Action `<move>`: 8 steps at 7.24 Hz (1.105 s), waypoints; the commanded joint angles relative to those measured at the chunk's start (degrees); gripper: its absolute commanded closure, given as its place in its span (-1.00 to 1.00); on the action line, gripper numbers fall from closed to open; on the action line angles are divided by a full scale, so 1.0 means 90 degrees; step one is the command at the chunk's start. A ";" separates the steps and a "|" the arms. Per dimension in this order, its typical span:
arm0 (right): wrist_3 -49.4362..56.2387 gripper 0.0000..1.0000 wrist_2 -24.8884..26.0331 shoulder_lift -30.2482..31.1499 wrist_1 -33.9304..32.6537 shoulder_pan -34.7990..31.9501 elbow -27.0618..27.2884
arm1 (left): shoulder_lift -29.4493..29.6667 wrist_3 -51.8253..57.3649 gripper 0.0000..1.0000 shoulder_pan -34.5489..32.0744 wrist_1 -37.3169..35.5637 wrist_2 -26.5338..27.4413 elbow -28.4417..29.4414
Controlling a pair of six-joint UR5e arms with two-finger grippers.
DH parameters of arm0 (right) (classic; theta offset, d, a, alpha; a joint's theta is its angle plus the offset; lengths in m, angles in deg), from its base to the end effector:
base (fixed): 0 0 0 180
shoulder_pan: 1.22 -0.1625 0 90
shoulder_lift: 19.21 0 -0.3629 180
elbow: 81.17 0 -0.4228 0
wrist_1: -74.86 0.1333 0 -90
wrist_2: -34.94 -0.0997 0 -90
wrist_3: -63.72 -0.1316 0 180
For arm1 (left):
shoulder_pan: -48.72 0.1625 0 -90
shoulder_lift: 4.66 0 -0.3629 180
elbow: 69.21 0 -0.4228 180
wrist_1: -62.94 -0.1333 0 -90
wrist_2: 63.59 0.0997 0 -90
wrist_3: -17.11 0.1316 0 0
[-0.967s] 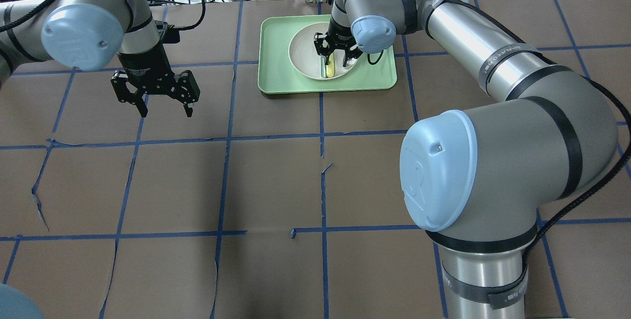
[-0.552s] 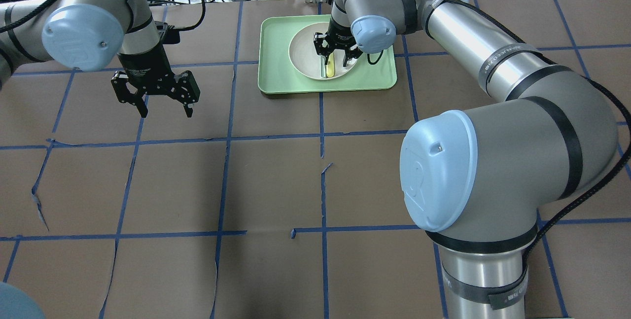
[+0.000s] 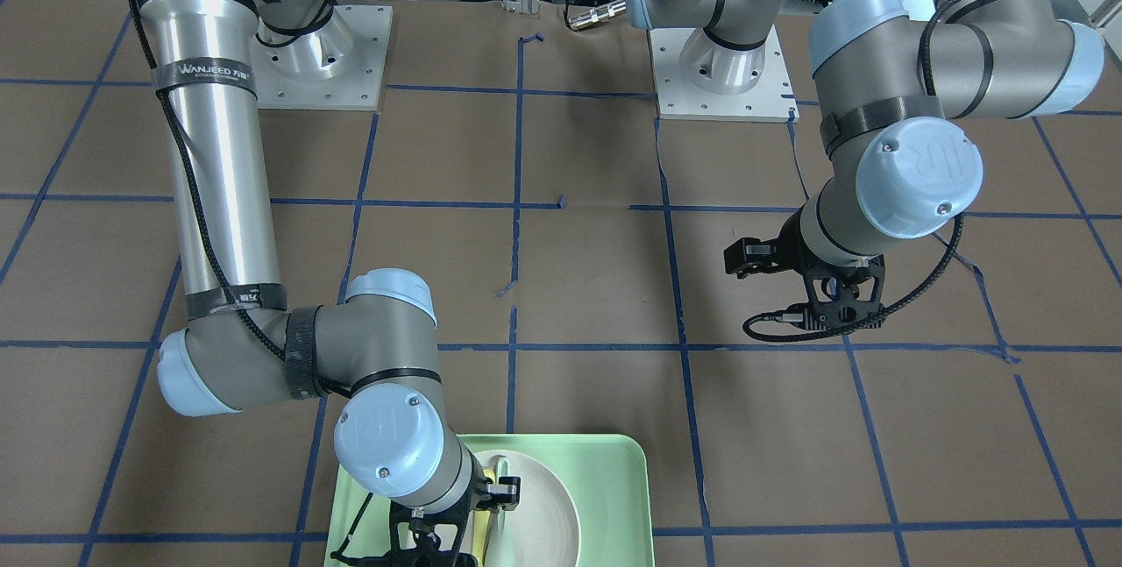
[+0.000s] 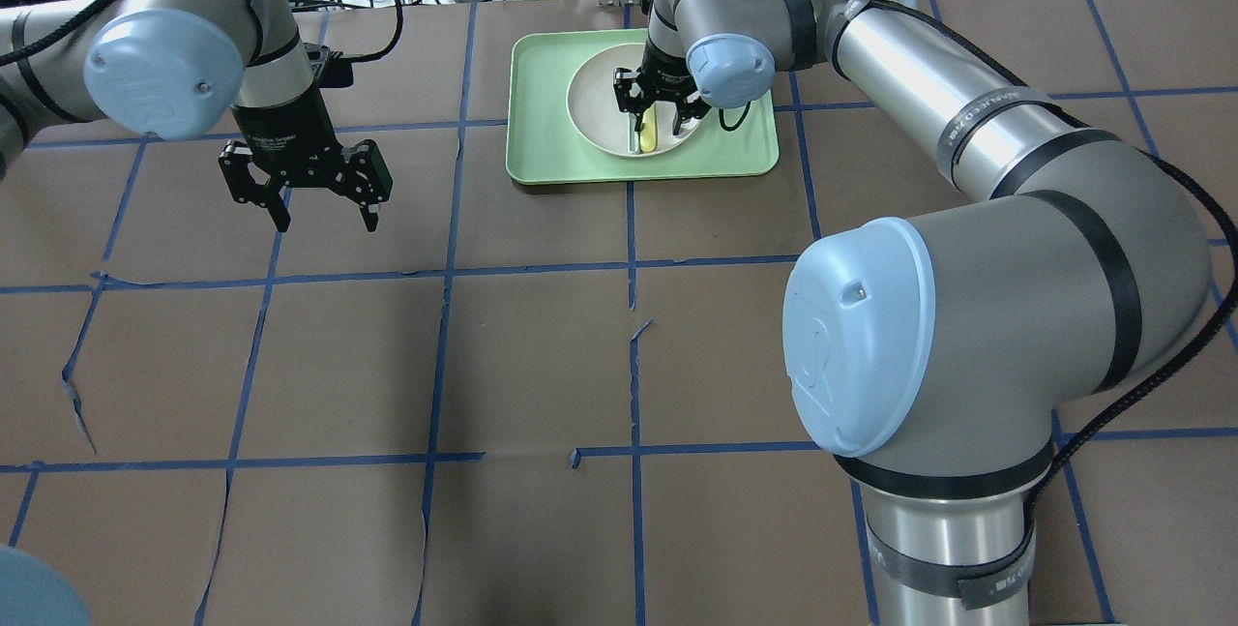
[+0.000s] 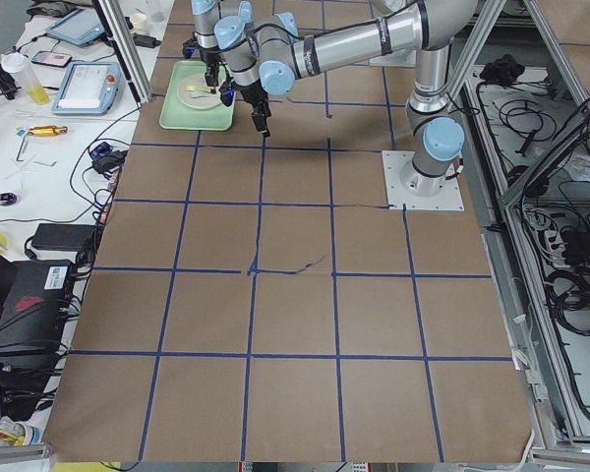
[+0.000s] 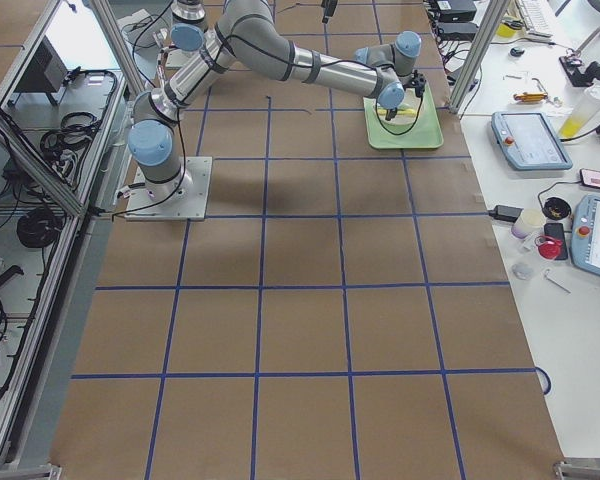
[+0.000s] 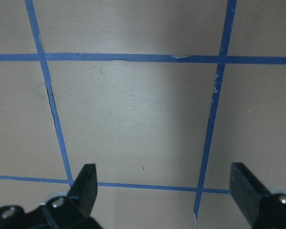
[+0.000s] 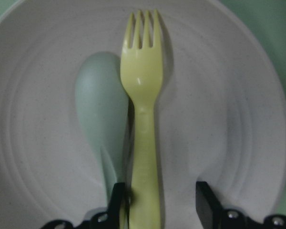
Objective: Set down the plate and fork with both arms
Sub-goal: 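Close the right gripper on the yellow fork handle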
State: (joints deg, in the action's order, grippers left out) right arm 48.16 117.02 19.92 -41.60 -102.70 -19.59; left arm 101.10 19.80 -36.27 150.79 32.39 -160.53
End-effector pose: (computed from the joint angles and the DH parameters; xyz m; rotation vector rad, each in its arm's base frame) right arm 0.3038 -0.7351 0.1070 0.0992 2.9888 -0.0534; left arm -0.0698 -0.5736 0.2354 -0.0406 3.0283 0.4066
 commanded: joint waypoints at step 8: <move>0.0068 -0.23 0.0119 0.0037 0.0000 -0.0004 0.0102 | -0.0003 0.0189 -1.00 0.0127 -0.0005 0.0000 -0.0010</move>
State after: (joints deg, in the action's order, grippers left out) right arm 48.56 118.18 20.13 -41.59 -102.73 -18.47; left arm 101.15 21.50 -35.13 150.81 32.38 -160.63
